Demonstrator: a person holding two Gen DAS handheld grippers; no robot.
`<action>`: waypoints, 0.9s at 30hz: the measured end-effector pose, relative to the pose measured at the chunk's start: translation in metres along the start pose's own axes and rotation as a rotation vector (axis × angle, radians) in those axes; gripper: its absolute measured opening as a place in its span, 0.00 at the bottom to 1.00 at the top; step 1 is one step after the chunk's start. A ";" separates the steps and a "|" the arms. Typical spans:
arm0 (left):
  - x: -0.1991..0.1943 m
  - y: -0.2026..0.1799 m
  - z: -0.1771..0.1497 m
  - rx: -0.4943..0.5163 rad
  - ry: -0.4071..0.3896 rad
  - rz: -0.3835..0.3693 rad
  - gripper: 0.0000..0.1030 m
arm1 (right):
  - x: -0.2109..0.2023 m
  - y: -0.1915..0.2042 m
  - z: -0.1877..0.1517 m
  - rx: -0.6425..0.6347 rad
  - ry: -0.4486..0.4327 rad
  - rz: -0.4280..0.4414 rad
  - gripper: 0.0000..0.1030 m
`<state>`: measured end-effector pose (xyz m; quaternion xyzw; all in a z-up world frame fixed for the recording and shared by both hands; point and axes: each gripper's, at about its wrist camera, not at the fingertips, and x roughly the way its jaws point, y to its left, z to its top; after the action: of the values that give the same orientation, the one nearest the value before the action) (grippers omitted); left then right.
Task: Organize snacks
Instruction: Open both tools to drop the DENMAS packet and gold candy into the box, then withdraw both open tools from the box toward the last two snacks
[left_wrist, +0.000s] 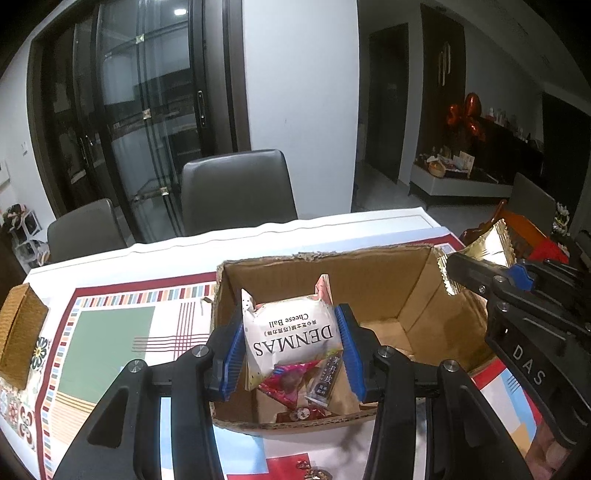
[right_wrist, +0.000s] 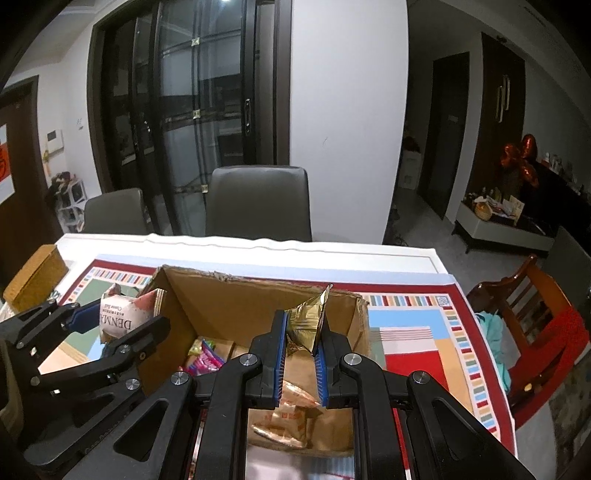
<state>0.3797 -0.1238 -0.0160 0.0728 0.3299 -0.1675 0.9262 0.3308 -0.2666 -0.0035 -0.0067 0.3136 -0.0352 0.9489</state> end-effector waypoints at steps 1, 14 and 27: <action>0.001 0.000 0.000 -0.001 0.005 -0.002 0.45 | 0.002 0.001 0.000 -0.002 0.008 0.004 0.15; -0.004 0.004 -0.005 -0.013 -0.003 0.044 0.71 | 0.006 -0.005 0.002 0.014 0.033 -0.027 0.65; -0.022 0.005 -0.010 -0.010 -0.035 0.083 0.84 | -0.008 -0.014 0.001 0.041 0.008 -0.073 0.75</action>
<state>0.3600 -0.1107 -0.0093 0.0792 0.3113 -0.1284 0.9383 0.3238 -0.2803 0.0025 0.0016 0.3160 -0.0761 0.9457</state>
